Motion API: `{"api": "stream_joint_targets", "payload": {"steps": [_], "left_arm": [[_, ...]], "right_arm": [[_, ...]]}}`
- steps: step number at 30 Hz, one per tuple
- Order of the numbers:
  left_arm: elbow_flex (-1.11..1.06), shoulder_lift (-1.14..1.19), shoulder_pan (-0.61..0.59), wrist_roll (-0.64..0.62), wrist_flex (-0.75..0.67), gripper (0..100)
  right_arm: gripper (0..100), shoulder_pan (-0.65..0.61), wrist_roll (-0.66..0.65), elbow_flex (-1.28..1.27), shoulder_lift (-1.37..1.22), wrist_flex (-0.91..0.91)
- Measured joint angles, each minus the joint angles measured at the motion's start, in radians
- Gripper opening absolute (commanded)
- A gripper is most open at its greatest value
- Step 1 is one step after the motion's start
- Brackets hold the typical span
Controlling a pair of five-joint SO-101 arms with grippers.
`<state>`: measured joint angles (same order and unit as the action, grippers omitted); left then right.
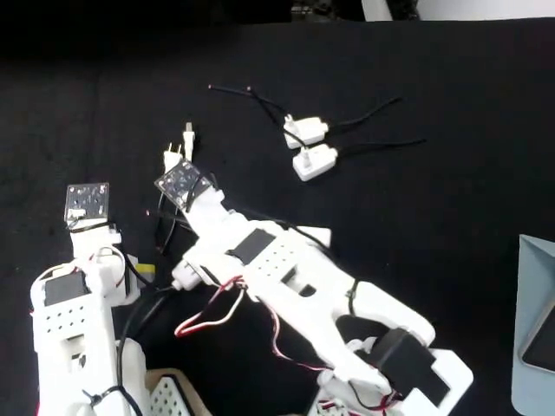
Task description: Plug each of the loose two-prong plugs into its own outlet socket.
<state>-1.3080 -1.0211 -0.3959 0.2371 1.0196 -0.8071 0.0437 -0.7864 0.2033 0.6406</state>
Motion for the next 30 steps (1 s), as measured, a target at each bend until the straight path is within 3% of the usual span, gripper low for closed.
{"api": "stream_joint_targets", "payload": {"steps": [10,18,30], "left_arm": [[0.0,0.0,0.0,0.0,0.0,30],[0.0,0.0,0.0,0.0,0.0,30],[-0.003,0.0,0.0,-0.003,-0.002,30]], "right_arm": [[1.1,0.002,-0.066,0.034,-0.13,-0.041],[1.1,0.003,-0.072,0.011,-0.041,-0.011],[1.1,0.315,-0.04,0.009,0.184,0.005]]}}
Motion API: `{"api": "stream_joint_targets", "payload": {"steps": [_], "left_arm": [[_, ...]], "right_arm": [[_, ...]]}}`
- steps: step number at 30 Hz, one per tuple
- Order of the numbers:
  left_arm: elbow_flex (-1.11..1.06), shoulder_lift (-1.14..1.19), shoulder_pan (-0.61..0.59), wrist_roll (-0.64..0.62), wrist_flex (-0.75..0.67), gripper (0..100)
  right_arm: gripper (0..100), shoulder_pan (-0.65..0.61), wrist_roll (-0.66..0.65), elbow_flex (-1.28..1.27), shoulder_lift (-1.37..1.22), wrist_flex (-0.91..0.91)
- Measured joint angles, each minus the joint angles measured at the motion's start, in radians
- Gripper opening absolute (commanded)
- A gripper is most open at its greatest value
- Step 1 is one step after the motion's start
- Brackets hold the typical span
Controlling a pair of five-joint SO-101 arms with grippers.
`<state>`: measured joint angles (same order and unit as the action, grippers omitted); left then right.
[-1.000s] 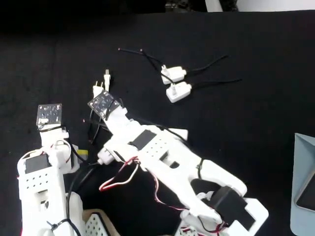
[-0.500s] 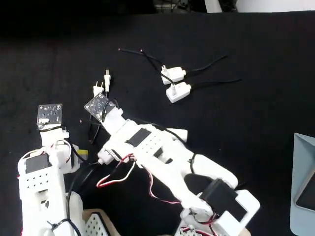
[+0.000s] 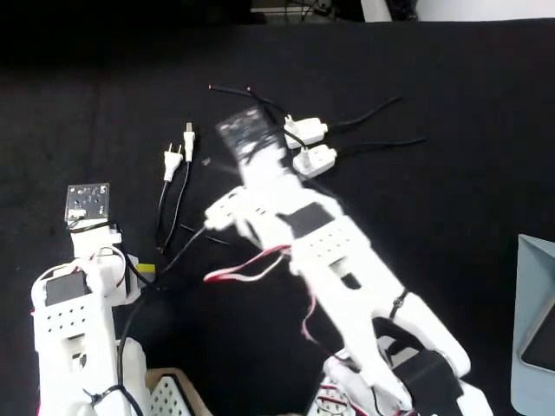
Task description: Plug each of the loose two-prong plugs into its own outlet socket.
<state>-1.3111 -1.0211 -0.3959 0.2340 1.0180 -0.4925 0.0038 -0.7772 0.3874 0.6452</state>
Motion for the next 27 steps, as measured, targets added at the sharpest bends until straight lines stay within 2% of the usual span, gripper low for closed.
{"api": "stream_joint_targets", "payload": {"steps": [10,18,21,24,27], "left_arm": [[0.0,0.0,0.0,0.002,0.0,30],[0.0,0.0,0.0,0.002,0.0,30],[0.0,0.0,0.0,0.002,0.0,30],[0.0,0.0,0.0,0.002,0.0,30],[0.0,0.0,0.0,0.002,0.0,30]], "right_arm": [[1.1,0.318,0.055,0.0,0.0,-0.057],[1.3,0.466,0.081,0.084,-0.166,-0.066],[7.6,0.505,0.081,0.15,-0.262,-0.061],[15.7,0.512,0.081,0.232,-0.307,0.029],[13.8,0.512,0.081,0.316,-0.304,0.175]]}}
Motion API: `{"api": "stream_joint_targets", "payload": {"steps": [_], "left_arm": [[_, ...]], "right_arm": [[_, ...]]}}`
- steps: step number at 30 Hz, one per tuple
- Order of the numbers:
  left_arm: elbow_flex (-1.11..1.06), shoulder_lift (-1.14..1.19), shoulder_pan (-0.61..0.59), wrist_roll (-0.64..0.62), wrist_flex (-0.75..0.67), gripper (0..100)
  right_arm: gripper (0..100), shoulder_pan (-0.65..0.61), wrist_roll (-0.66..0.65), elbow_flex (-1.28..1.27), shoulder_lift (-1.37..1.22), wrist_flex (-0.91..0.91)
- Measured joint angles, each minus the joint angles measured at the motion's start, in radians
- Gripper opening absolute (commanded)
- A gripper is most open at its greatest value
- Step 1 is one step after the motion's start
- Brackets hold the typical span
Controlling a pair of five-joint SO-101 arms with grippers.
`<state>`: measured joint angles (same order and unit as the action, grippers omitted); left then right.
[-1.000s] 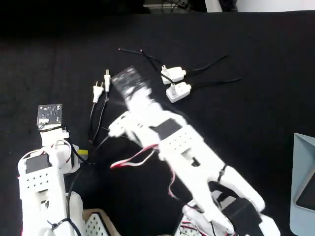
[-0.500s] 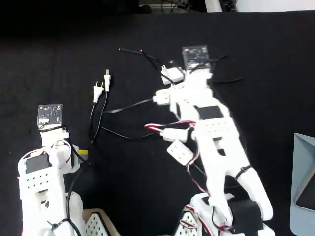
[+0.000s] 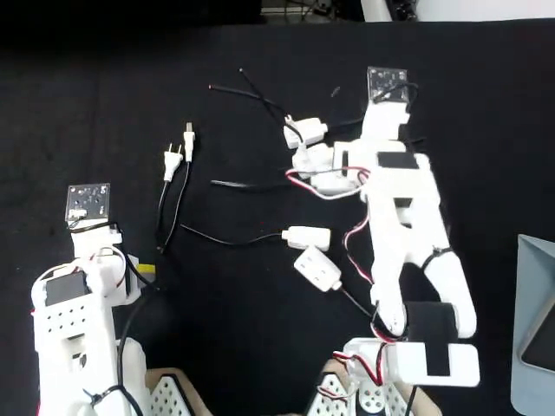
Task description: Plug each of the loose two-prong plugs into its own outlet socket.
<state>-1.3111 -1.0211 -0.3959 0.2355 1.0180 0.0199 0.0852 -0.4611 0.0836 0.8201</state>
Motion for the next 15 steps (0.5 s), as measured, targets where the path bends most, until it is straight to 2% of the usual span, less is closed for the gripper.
{"api": "stream_joint_targets", "payload": {"steps": [4,7,11,15], "left_arm": [[0.0,0.0,0.0,0.0,0.0,30],[0.0,0.0,-0.003,0.0,0.0,30],[0.0,0.0,-0.017,0.0,0.0,30],[0.0,0.0,-0.091,-0.025,-0.011,30]], "right_arm": [[9.8,-0.014,0.0,0.023,0.041,0.086],[10.5,-0.066,0.0,0.023,0.117,0.112],[13.6,-0.187,0.031,0.023,0.206,0.135],[17.1,-0.344,0.084,0.023,0.216,0.127]]}}
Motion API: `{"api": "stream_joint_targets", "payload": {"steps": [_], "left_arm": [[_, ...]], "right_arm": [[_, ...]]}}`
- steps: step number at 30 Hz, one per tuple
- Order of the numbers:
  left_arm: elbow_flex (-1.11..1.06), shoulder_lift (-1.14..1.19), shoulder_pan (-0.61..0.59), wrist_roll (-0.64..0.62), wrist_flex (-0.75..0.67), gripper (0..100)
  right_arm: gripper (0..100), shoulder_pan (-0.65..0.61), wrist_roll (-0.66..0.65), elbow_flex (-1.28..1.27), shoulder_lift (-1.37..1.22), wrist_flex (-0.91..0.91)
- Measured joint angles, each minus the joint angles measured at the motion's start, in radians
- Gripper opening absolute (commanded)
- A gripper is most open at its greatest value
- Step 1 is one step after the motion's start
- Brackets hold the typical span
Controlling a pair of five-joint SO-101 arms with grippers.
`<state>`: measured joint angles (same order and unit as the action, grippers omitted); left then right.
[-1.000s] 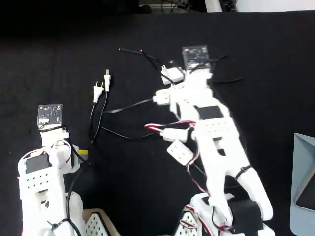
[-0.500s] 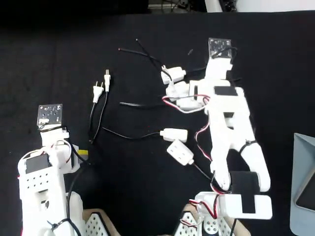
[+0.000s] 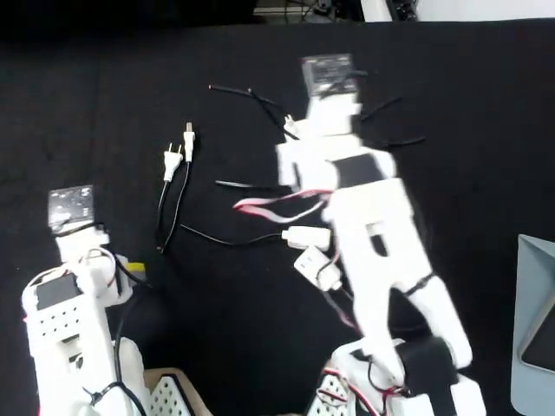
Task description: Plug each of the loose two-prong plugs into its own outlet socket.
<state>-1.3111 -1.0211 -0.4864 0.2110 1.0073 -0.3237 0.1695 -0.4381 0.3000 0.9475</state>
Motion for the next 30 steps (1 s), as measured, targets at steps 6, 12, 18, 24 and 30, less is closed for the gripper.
{"api": "stream_joint_targets", "payload": {"steps": [6,12,18,24,30], "left_arm": [[0.0,0.0,-0.077,-0.048,-0.04,30],[0.0,0.0,-0.086,-0.055,-0.04,30],[0.0,0.0,-0.086,-0.055,-0.04,30],[0.0,0.0,-0.086,-0.055,-0.04,30],[0.0,0.0,-0.086,-0.055,-0.04,30]], "right_arm": [[17.2,-0.219,0.035,0.074,-0.138,-0.094],[17.4,-0.304,0.081,0.236,-0.414,-0.199],[17.5,-0.305,0.097,0.486,-0.717,-0.216],[17.5,-0.316,0.097,0.71,-0.933,-0.21],[29.1,-0.344,0.097,0.95,-1.077,-0.069]]}}
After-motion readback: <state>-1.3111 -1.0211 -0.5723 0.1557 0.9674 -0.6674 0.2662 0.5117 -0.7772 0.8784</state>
